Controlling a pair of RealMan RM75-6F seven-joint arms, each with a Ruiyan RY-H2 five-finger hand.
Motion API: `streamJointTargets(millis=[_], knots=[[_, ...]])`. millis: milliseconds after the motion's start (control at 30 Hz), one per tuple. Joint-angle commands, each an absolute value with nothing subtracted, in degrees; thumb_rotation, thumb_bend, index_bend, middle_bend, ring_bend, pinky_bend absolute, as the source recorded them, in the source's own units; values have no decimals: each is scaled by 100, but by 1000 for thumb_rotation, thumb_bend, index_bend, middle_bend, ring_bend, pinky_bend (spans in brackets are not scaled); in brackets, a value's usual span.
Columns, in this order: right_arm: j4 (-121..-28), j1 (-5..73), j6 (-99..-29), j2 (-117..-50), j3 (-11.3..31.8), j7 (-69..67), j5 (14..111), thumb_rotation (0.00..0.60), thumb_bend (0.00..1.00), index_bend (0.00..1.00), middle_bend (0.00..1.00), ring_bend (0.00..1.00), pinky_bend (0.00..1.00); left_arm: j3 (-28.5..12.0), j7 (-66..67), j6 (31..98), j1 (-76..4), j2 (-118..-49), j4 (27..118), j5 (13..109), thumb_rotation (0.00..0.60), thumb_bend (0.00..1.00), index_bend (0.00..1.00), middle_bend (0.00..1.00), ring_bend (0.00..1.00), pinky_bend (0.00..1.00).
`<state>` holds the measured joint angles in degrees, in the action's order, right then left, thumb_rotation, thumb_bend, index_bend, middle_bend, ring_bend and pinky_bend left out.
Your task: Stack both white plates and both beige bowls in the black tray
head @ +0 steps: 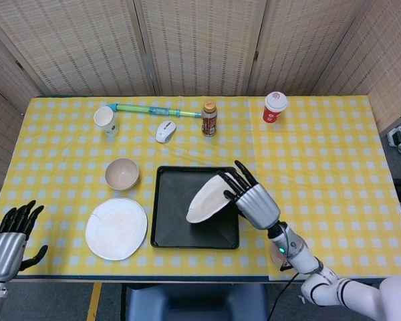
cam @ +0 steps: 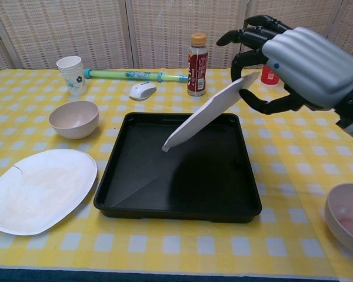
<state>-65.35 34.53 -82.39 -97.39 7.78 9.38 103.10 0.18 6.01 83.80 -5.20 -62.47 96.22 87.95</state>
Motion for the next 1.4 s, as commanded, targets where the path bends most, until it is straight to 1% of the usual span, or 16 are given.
streamJointTargets(millis=[33, 267, 467, 600, 700, 733, 833, 900, 933, 967, 1033, 1100, 1167, 1233, 1300, 1400], knots=[[-6140, 3753, -7994, -10092, 915, 788, 10198, 600, 511, 635, 190, 164, 0, 13, 571, 8385, -516, -6228, 9624, 8788, 600, 344, 0, 0, 0, 0], [-5559, 4101, -7729, -10523, 946, 396, 10058, 600, 512, 635, 194, 164, 0, -4, 470, 8400, -513, -6196, 9613, 8782, 600, 344, 0, 0, 0, 0], [-5014, 4156, -7610, -10840, 765, 23, 9946, 600, 512, 635, 188, 164, 0, 16, 417, 8424, -506, -6176, 9603, 8848, 600, 345, 0, 0, 0, 0], [-4958, 4123, -7666, -10859, 639, -136, 9947, 600, 511, 628, 180, 157, 0, 24, 392, 8426, -504, -6158, 9608, 8863, 600, 345, 0, 0, 0, 0], [-5016, 4073, -7678, -10798, 537, -141, 9944, 600, 511, 594, 166, 147, 0, 31, 380, 8455, -491, -6149, 9613, 8891, 600, 344, 0, 0, 0, 0], [-5056, 4056, -7652, -10769, 513, -120, 9926, 600, 512, 572, 154, 140, 0, 34, 378, 8463, -487, -6149, 9615, 8900, 600, 344, 0, 0, 0, 0], [-5197, 4014, -7493, -10665, 455, 57, 9834, 600, 512, 459, 72, 105, 0, 46, 376, 8477, -480, -6150, 9615, 8929, 600, 345, 0, 0, 0, 0], [-5370, 3982, -7347, -10577, 434, 207, 9734, 600, 512, 348, 11, 70, 0, 48, 375, 8484, -477, -6151, 9610, 8937, 600, 345, 0, 0, 0, 0], [-5456, 3963, -7296, -10538, 435, 289, 9685, 600, 512, 324, 5, 62, 0, 47, 376, 8488, -475, -6151, 9609, 8936, 600, 345, 0, 0, 0, 0], [-5574, 3940, -7223, -10485, 438, 410, 9617, 600, 512, 267, 0, 42, 0, 45, 374, 8491, -473, -6150, 9608, 8935, 600, 344, 0, 0, 0, 0], [-5794, 3897, -7031, -10383, 440, 661, 9465, 600, 511, 195, 0, 15, 0, 47, 363, 8494, -470, -6142, 9611, 8938, 600, 345, 0, 0, 0, 0], [-6163, 3854, -6747, -10228, 456, 1071, 9237, 600, 480, 101, 0, 0, 0, 46, 343, 8497, -468, -6133, 9607, 8938, 600, 345, 0, 0, 0, 0], [-6545, 3817, -6620, -10092, 471, 1352, 9100, 600, 438, 27, 0, 0, 0, 50, 329, 8477, -478, -6117, 9596, 8945, 600, 344, 0, 0, 0, 0], [-6759, 3779, -6631, -9996, 462, 1502, 9074, 600, 405, 3, 0, 0, 0, 49, 311, 8464, -484, -6108, 9597, 8943, 600, 344, 0, 0, 0, 0], [-7018, 3728, -6622, -9861, 446, 1707, 9022, 600, 357, 0, 0, 0, 0, 44, 300, 8462, -485, -6104, 9595, 8934, 600, 344, 0, 0, 0, 0], [-7524, 3676, -6450, -9586, 428, 1901, 8844, 600, 318, 0, 0, 0, 0, 43, 292, 8432, -504, -6091, 9574, 8938, 600, 344, 0, 0, 0, 0]])
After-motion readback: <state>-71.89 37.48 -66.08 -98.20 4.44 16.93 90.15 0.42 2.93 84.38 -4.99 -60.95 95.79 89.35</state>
